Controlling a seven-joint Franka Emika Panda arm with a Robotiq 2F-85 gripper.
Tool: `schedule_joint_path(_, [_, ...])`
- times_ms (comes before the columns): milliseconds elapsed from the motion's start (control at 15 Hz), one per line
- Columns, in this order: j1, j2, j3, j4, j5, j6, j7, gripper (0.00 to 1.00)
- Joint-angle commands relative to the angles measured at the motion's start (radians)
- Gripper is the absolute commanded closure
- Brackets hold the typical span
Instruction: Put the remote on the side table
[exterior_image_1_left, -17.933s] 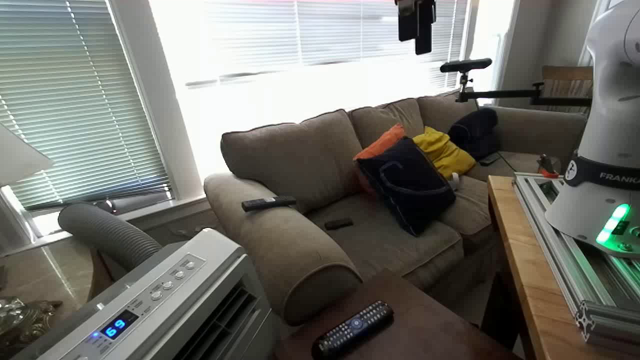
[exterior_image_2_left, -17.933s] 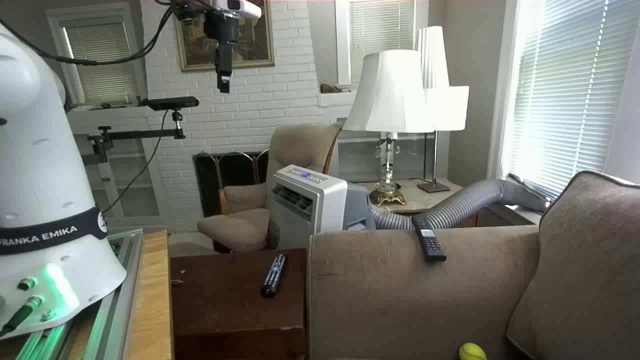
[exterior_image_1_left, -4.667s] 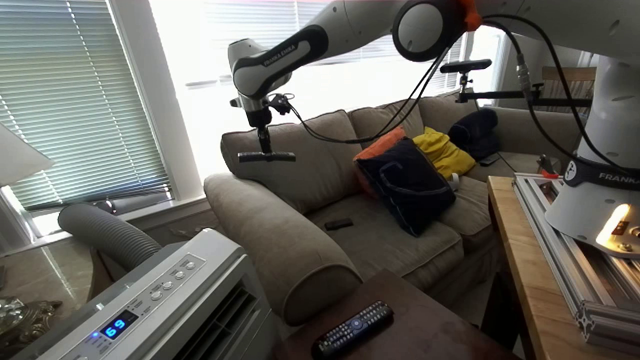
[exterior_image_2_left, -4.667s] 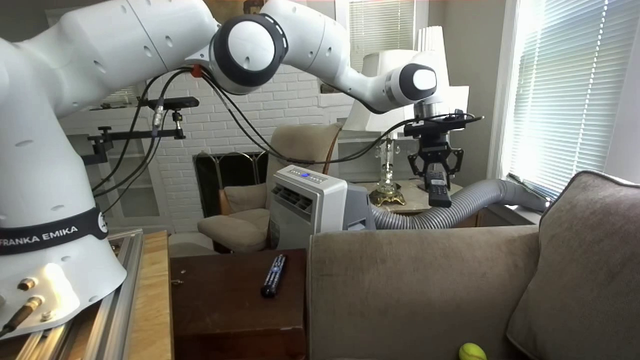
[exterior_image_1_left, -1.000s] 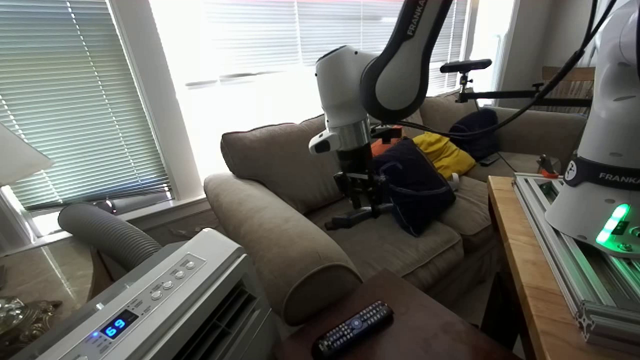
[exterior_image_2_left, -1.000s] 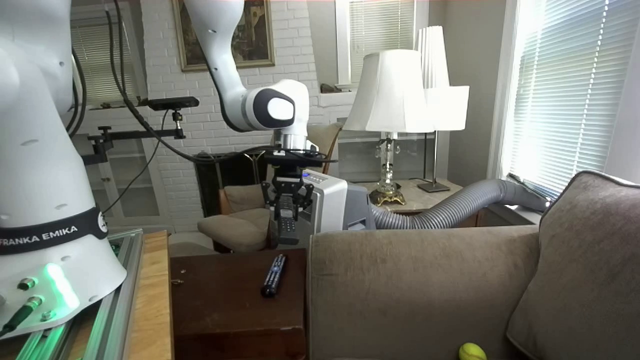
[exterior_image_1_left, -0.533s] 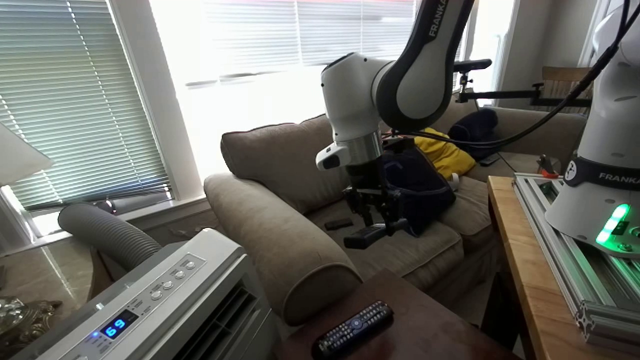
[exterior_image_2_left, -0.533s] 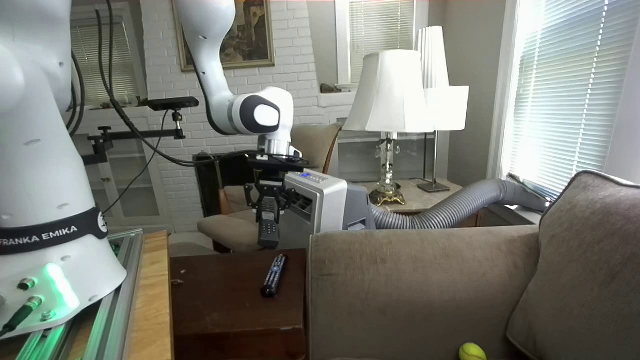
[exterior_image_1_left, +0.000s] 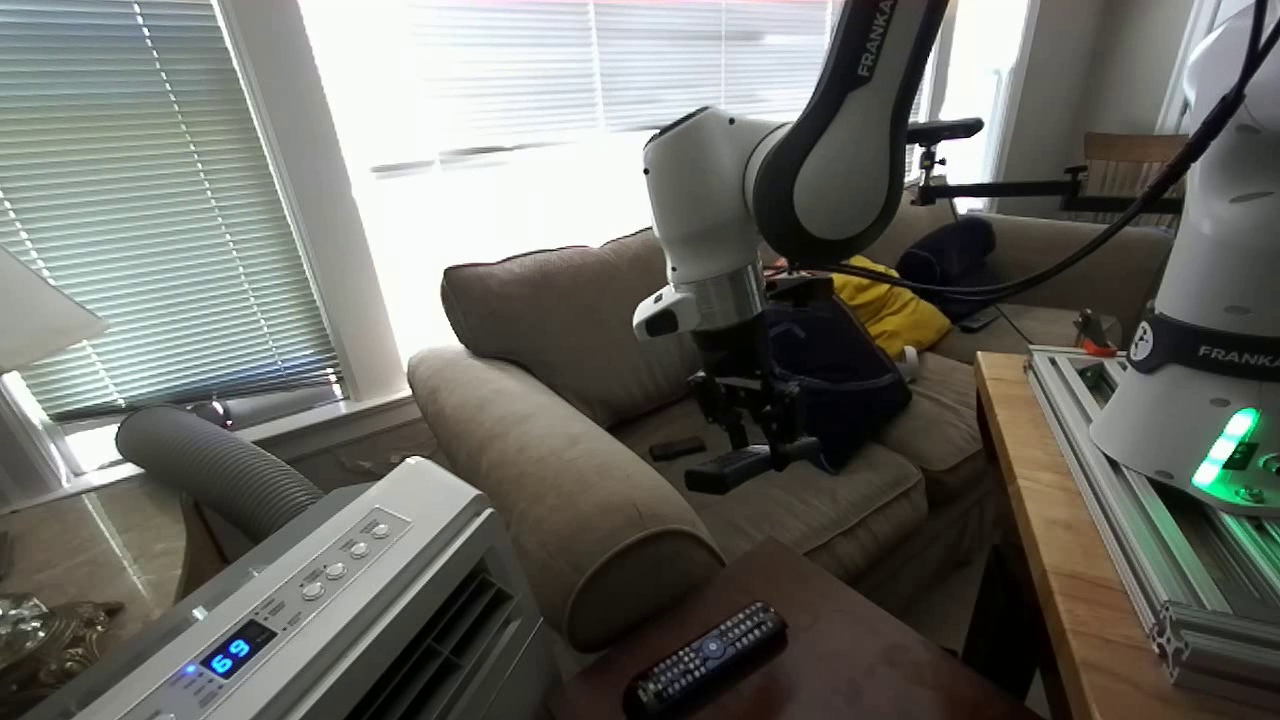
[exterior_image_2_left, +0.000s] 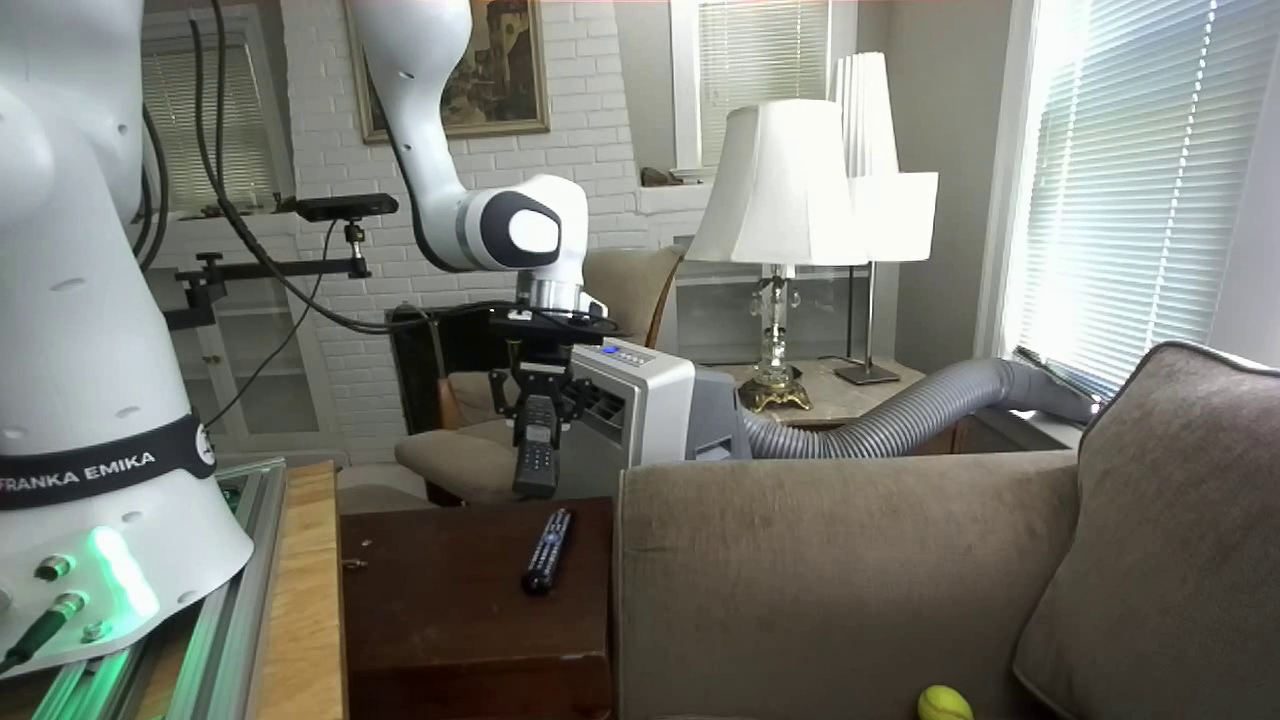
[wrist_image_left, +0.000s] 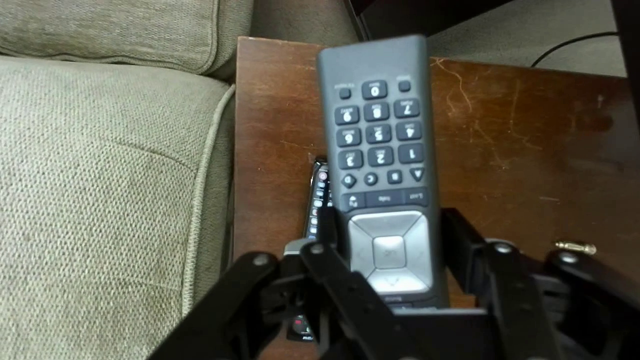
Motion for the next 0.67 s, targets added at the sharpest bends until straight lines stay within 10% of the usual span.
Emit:
schedule_joint_path(0, [0.054,-0.031,-0.005,-0.077,-0.027,0.064,0.166,0.70])
schedule_joint_path(600, [0.192,0.089,-0.044,-0.098,-0.195,0.242,0.454,0.70])
